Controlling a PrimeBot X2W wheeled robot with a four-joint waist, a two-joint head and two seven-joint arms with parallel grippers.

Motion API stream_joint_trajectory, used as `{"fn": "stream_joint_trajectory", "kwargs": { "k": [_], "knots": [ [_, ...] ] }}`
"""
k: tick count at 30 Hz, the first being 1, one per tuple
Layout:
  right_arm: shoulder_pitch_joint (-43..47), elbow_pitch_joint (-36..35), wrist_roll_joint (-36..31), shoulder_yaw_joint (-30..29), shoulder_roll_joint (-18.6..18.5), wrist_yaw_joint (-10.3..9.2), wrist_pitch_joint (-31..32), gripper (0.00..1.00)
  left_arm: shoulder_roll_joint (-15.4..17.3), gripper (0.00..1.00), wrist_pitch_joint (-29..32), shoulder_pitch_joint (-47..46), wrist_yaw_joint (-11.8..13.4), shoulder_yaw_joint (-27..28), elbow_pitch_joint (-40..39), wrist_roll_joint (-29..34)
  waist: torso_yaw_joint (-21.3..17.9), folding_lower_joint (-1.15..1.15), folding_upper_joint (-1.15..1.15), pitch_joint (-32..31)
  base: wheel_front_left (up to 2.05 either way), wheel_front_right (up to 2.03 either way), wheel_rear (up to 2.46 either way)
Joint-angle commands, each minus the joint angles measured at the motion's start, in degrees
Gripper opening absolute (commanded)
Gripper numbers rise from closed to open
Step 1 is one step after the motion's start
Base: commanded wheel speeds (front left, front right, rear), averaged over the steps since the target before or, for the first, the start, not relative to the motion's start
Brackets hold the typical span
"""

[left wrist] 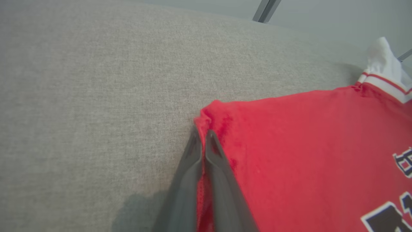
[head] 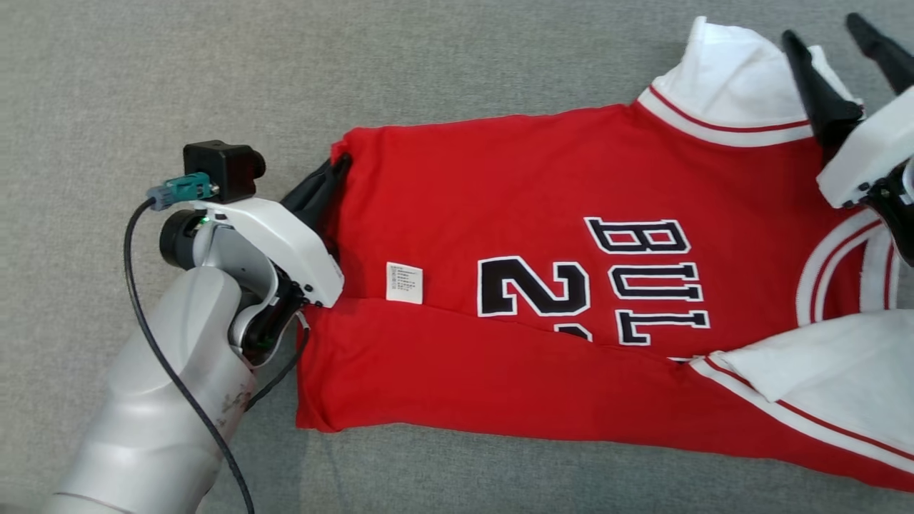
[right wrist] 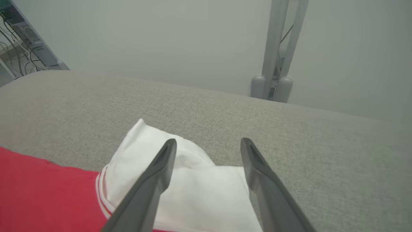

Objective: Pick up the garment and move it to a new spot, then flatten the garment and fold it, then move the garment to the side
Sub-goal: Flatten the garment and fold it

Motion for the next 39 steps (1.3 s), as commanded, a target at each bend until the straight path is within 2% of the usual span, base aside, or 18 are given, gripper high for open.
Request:
{"fn": "stream_joint_trajectory", "kwargs": {
  "k": [1, 11, 12, 13, 14, 20, 28, 34, 39],
  "knots": [
    [-1.6, 0.9, 1.2, 1.8, -1.2, -0.03, 0.8, 1.0, 0.2, 0.0, -0.5, -1.2, 0.0, -0.7, 0.4, -0.7, 1.0, 0.0, 0.0, 0.7, 0.0, 0.0, 0.0],
    [-8.6, 8.6, 7.3, 14.9, -5.6, -0.03, 6.5, 1.0, -0.3, 0.0, -3.0, -3.5, 0.0, -5.8, 2.6, -4.1, 3.1, 0.0, 0.0, 1.6, 0.0, 0.0, 0.0],
    [-9.0, 9.0, 8.3, 16.1, -5.9, -0.03, 7.0, 0.44, -0.3, 0.0, -3.3, -3.8, 0.0, -6.2, 2.8, -4.4, 3.3, 0.0, 0.0, 1.7, 0.0, 0.0, 0.0],
    [-9.6, 9.3, 8.9, 17.0, -6.3, -0.03, 7.2, 0.18, -0.3, 0.0, -3.8, -4.0, 0.0, -6.5, 3.0, -4.8, 3.4, 0.0, 0.0, 1.7, 0.0, 0.0, 0.0],
    [-10.1, 9.6, 9.7, 17.7, -6.7, -0.03, 7.0, 0.0, -0.2, 0.0, -4.3, -4.2, 0.0, -6.8, 3.2, -5.1, 3.5, 0.0, 0.0, 1.7, 0.0, 0.0, 0.0],
    [-12.1, 8.6, 13.1, 20.4, -8.4, -0.03, 3.7, 0.0, 1.1, 0.0, -7.5, -5.4, 0.0, -7.8, 3.9, -6.5, 3.2, 0.0, 0.0, 1.3, 0.0, 0.0, 0.0],
    [-12.3, 5.5, 13.6, 19.2, -9.9, -0.03, -2.8, 0.0, 3.4, 0.0, -11.2, -6.6, 0.0, -7.2, 2.8, -6.6, 1.8, 0.0, 0.0, -0.7, 0.0, 0.0, 0.0],
    [-7.9, 0.9, 10.9, 15.4, -8.6, -0.03, -6.5, 0.0, 5.8, 0.0, -11.7, -3.6, 1.7, -6.3, -0.5, -7.1, -0.2, 0.0, 0.0, -1.9, 0.0, 0.0, 0.0],
    [1.3, -5.6, 6.8, 9.8, -6.1, -0.03, -10.1, 0.0, 7.4, 0.0, -12.6, 1.8, 2.6, -5.4, -6.3, -8.5, -1.7, 0.0, 0.0, -2.3, 0.0, 0.0, 0.0]
  ]
}}
